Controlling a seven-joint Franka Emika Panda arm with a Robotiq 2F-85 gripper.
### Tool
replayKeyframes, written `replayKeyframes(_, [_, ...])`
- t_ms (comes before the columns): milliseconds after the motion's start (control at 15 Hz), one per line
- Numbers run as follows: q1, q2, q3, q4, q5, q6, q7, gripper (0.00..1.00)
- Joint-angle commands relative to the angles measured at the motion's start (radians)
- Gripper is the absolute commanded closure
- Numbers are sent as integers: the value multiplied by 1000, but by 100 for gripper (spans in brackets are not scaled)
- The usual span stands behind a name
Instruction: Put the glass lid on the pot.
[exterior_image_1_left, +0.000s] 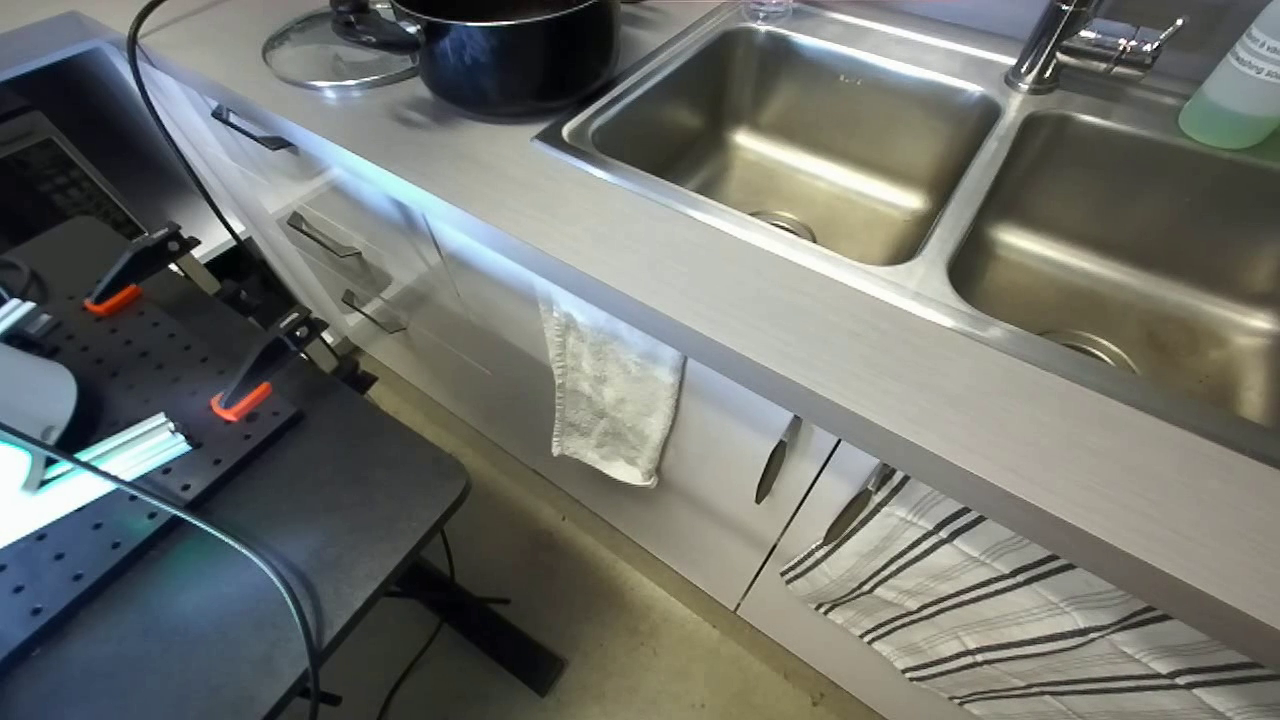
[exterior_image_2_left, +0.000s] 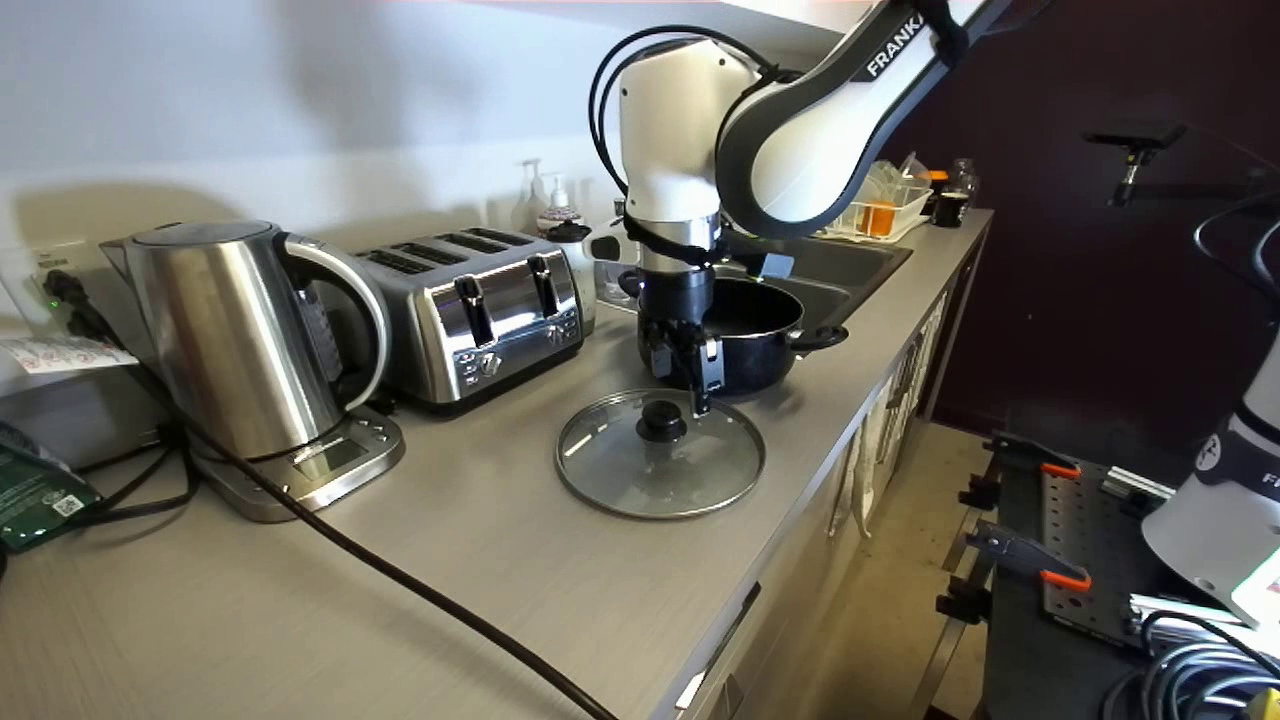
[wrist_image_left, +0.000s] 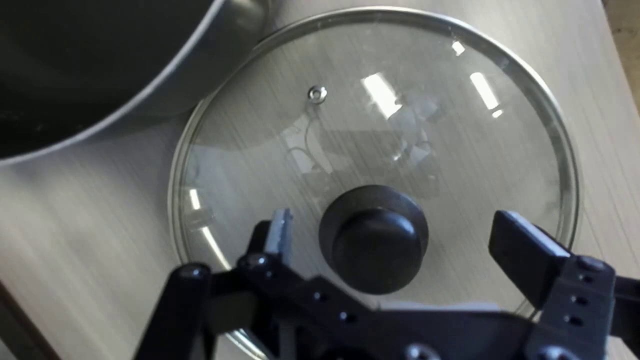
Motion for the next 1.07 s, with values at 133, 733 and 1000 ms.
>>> replayKeyframes(133, [-63,35,40,-24,61,171,-121,0])
replayKeyframes(733, [-68,60,67,-24,85,179,-186,8])
replayKeyframes(1000, [-72,49,73,-32,91,178,-191,45])
